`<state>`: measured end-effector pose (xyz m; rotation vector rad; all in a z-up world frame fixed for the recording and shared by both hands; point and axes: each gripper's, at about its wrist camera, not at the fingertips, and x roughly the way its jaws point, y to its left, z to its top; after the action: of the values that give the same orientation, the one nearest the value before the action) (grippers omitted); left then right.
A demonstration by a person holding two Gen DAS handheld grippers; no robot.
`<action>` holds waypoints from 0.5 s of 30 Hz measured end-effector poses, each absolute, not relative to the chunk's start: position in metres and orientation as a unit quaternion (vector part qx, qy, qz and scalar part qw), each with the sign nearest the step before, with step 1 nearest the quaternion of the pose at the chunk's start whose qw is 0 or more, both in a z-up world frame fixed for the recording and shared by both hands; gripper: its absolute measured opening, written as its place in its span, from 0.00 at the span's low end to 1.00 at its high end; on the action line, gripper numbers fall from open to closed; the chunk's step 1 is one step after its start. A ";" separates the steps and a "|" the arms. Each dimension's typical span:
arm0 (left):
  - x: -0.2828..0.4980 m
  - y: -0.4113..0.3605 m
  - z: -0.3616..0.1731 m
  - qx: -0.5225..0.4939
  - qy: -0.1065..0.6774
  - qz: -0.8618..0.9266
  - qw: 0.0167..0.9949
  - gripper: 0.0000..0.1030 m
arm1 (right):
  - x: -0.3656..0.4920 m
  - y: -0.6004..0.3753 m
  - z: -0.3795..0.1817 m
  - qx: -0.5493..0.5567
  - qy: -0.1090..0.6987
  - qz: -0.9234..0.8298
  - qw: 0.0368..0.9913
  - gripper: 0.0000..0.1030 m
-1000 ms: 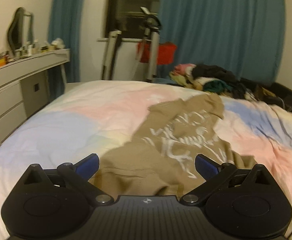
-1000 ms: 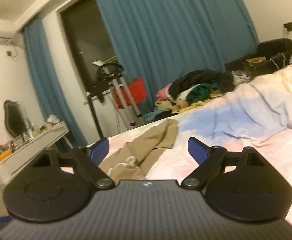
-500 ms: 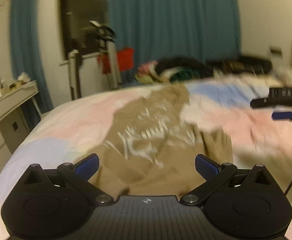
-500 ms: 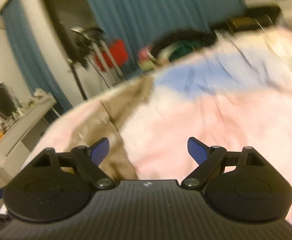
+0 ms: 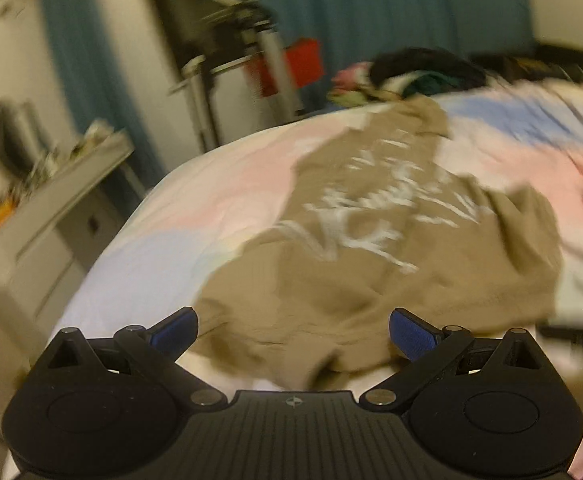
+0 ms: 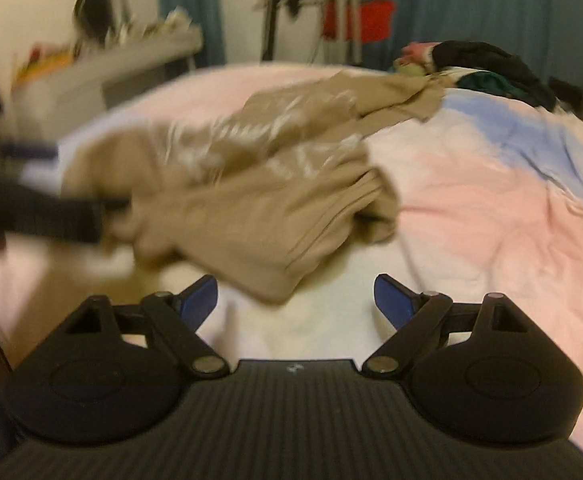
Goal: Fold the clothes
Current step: 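Grasp a shirt edge with the right tool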
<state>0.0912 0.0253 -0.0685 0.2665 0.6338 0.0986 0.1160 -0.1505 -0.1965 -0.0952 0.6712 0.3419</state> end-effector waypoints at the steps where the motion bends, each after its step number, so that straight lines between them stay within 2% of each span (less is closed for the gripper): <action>1: 0.092 0.029 -0.067 0.122 0.311 0.058 0.941 1.00 | 0.117 -0.147 -0.200 -0.056 0.329 0.164 0.928 0.84; 7: 0.099 0.046 -0.062 0.072 0.337 0.059 0.937 1.00 | 0.129 -0.157 -0.203 -0.015 0.305 0.111 0.946 0.84; 15: 0.092 0.032 -0.064 0.089 0.337 0.037 0.937 1.00 | 0.128 -0.187 -0.179 0.106 0.210 0.092 0.967 0.84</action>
<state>0.0920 0.0324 -0.0638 0.1824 0.6879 0.0754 0.1282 -0.1875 -0.1793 0.2149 0.4255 0.1853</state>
